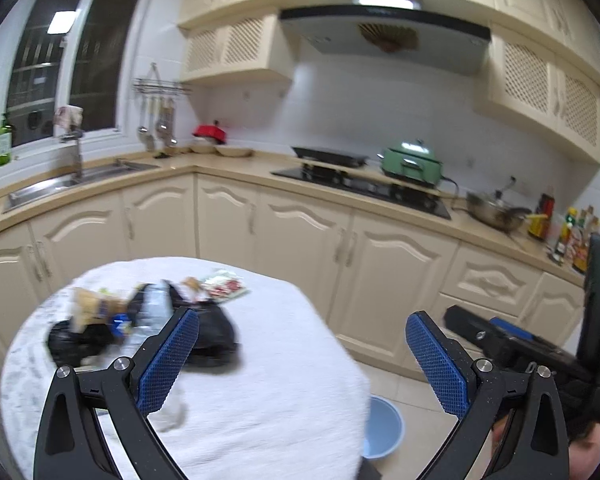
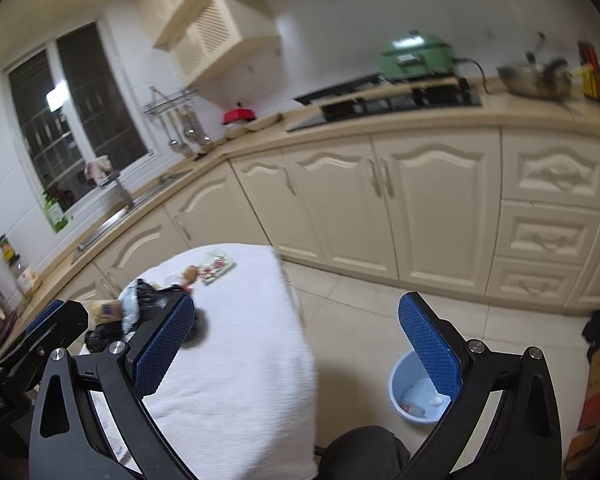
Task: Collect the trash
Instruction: 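Move both tools back from the bin to the table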
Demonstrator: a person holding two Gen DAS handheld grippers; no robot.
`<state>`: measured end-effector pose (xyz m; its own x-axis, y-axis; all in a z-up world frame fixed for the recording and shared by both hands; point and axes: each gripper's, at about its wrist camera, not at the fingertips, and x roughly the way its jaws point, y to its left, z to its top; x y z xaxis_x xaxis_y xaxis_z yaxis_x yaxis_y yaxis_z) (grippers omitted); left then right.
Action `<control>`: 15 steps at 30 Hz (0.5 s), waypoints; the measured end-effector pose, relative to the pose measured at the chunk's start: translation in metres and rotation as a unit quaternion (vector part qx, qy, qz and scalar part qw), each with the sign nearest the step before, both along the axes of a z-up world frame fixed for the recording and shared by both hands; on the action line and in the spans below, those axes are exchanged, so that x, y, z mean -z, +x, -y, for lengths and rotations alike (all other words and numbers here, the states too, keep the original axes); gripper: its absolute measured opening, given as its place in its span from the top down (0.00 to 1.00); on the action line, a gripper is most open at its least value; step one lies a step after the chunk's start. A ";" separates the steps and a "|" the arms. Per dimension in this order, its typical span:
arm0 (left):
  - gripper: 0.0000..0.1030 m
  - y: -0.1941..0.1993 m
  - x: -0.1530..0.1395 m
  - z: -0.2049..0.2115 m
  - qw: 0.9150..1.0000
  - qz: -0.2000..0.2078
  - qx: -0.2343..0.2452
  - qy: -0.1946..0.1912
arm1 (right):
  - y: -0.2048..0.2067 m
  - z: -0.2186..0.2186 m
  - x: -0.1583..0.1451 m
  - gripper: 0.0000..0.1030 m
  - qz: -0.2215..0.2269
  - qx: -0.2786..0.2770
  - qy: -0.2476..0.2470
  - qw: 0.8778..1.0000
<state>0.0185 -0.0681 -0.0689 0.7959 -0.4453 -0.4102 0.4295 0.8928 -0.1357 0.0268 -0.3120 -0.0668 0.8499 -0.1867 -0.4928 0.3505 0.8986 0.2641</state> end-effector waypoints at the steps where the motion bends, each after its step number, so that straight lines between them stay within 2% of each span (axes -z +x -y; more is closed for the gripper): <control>1: 0.01 -0.005 -0.001 -0.005 1.000 0.001 -0.007 0.000 | 0.000 -0.006 -0.003 0.00 0.003 -0.005 -0.004 1.000; 7: 0.01 -0.051 -0.010 -0.060 0.999 0.013 -0.046 -0.011 | 0.004 -0.052 -0.024 0.00 0.018 -0.026 -0.038 0.999; 15: 0.01 -0.087 -0.020 -0.102 0.995 0.023 -0.100 -0.017 | 0.010 -0.110 -0.033 0.00 0.025 -0.067 -0.064 0.995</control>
